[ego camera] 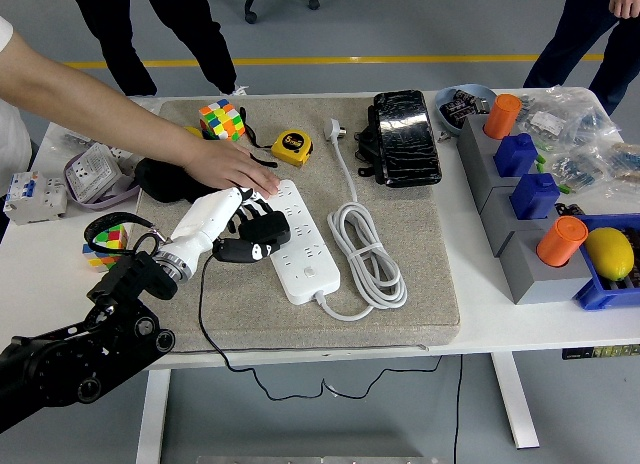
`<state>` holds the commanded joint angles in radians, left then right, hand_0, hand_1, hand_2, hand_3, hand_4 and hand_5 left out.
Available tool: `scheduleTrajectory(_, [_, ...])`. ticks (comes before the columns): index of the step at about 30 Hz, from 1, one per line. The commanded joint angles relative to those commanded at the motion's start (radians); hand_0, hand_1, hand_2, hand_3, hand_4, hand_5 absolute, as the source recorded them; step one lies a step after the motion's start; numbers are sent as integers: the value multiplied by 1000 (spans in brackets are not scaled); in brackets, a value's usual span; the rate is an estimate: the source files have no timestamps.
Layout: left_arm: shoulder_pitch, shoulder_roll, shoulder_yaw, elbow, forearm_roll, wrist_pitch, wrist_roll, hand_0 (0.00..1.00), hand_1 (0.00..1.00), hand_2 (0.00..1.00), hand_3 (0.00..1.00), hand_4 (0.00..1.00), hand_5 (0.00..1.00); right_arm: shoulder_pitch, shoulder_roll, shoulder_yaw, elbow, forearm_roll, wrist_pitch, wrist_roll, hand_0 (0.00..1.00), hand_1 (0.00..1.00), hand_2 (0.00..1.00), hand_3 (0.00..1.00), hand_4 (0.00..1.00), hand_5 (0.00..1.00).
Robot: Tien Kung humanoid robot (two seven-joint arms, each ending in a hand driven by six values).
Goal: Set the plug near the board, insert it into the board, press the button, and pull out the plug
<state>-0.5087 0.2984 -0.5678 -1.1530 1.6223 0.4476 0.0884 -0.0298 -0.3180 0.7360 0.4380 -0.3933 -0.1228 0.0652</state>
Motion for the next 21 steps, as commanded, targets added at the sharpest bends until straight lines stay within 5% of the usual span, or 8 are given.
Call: scheduleTrajectory(21, [15, 15, -25, -22, -55, 18, -39, 268, 413, 444, 533, 745, 2, 3, -3, -5, 0, 2, 0, 0, 571, 650, 633, 540, 921, 473])
